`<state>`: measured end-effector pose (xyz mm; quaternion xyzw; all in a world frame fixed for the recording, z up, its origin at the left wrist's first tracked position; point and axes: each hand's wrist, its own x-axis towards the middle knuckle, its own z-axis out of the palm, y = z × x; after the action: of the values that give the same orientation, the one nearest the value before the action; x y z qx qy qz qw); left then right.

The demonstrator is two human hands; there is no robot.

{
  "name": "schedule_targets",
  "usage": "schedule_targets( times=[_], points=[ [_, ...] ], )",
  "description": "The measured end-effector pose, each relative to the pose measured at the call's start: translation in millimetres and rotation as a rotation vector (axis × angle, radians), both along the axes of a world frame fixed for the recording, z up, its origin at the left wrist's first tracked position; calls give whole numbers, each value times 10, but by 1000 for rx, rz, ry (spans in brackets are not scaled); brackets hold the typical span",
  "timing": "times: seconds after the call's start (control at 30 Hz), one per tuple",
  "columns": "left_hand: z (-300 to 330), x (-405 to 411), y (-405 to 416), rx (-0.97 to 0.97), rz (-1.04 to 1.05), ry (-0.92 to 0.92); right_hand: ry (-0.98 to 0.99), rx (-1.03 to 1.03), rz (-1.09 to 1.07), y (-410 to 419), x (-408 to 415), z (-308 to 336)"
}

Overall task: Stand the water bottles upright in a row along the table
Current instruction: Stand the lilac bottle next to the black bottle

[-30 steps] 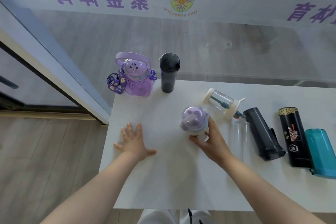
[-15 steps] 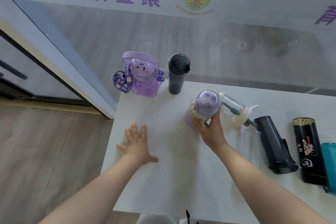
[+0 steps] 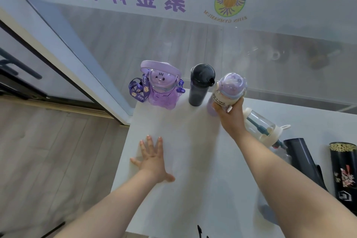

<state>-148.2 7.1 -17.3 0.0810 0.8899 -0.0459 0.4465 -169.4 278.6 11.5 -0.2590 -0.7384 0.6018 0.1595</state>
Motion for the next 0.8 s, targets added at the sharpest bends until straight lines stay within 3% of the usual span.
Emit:
schedule_targets(
  times=[0.3,0.67,0.73,0.8],
  points=[
    [39,-42,41,-25,27,-47,-66,85,120,319,-133,11],
    [71,-70,76,-43,33,-64,-301,104,387,682,-158,285],
    [76,-65,70,-49,35,-66,-324,131,353,708,-119,352],
    [73,-66,74,-54,33,-65,-323,128,151,659,-60,480]
  ],
)
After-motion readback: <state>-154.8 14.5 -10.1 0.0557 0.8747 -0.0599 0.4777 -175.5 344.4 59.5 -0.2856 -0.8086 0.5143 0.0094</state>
